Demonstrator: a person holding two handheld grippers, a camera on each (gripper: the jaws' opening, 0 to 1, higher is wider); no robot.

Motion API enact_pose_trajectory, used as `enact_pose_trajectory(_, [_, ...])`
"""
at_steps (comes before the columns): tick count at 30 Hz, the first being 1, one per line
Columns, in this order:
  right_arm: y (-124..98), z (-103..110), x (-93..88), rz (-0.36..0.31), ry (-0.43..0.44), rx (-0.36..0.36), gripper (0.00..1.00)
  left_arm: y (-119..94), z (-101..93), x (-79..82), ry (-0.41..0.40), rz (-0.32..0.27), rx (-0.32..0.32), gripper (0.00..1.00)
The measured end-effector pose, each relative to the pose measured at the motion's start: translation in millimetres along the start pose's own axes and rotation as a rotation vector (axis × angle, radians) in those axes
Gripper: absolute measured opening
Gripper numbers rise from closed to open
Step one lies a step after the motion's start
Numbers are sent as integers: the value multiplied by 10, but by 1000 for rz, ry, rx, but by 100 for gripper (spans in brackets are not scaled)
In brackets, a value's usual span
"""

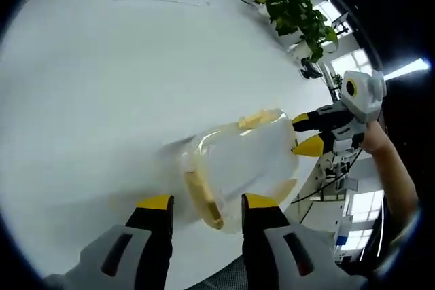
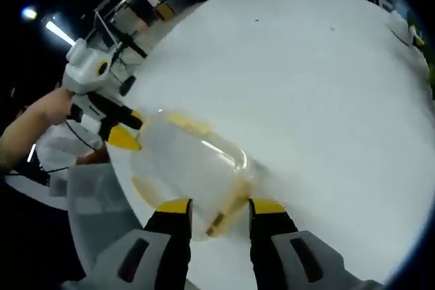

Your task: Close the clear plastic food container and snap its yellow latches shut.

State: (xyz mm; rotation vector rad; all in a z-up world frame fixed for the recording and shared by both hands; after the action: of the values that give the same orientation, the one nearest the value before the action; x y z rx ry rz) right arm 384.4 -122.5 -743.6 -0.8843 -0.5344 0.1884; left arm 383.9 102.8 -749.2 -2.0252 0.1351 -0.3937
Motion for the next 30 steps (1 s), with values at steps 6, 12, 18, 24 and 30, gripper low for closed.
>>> enact_pose_trajectory(6, [-37,-34,17,-7,41,6,22,6,-71,23,11,25,-26,27])
enact_pose_trajectory(12, [-25,-35,18,2,51,13,23,16,-69,19,-6,34,-29,26])
enact_pose_trajectory(18, [-16,-26,16,12,47,12,22,23,-63,7,-17,25,-33,25])
enact_pose_trajectory(24, [-13,-26,11,10,54,16,21,30,-59,12,-24,18,-38,24])
enact_pose_trajectory(30, [-8,-24,-6,-9,69,22,19,35,-66,-11,-50,-4,-39,24])
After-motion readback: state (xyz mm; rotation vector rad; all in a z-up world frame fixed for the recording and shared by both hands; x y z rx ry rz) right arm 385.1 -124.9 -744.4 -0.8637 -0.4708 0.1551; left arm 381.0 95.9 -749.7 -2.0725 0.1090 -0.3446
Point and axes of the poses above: the point that each gripper's makers call its tool centre point, and the gripper's own axes: y roughly forward along the fingers, z roughly to its left, x roughly out of its top, the point moved 6 cm from there along -y, roughly backward along the fingers, and after that the axes turned 6 degrees about x, right-handed, at the moved point
